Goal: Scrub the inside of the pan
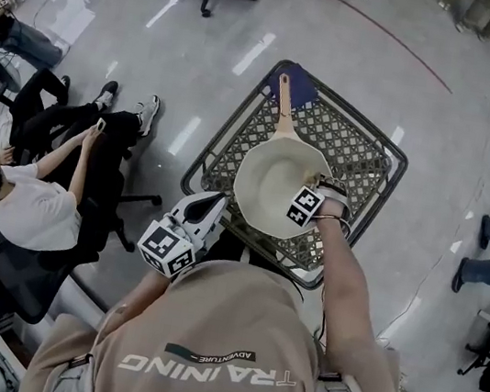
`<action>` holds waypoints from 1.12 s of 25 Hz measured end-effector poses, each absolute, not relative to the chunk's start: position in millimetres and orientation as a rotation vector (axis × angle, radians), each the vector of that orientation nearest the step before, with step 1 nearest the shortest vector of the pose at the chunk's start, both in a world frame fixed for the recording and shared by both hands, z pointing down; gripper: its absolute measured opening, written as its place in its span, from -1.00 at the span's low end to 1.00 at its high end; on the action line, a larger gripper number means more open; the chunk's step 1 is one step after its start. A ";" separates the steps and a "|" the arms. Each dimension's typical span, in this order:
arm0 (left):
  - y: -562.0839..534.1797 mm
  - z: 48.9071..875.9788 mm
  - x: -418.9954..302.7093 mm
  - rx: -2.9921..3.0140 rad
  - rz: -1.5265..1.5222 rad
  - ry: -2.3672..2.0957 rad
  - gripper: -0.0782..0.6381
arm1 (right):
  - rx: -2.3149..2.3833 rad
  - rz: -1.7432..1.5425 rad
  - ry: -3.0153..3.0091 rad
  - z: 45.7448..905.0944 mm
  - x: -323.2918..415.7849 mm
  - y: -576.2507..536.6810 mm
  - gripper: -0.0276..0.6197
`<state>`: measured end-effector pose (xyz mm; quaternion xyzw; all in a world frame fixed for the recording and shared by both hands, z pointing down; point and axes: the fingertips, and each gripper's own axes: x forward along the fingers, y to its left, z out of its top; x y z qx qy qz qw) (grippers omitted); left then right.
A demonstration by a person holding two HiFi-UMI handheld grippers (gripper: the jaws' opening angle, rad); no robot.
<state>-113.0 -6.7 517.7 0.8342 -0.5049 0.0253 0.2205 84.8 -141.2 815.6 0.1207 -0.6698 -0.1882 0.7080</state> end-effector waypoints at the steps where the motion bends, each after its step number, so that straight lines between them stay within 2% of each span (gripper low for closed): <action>1: -6.9 517.9 -111.8 2.309 0.067 -1.395 -0.73 | 0.267 -0.404 -1.485 816.5 87.0 -137.7 -0.63; 12: -9.4 514.9 -108.6 2.352 0.044 -1.395 -0.73 | 0.206 -0.317 -1.438 819.0 97.7 -108.5 -0.63; 28: -1.4 510.9 -120.7 2.413 0.036 -1.380 -0.73 | 0.049 0.089 -1.370 823.0 92.2 -51.5 -0.64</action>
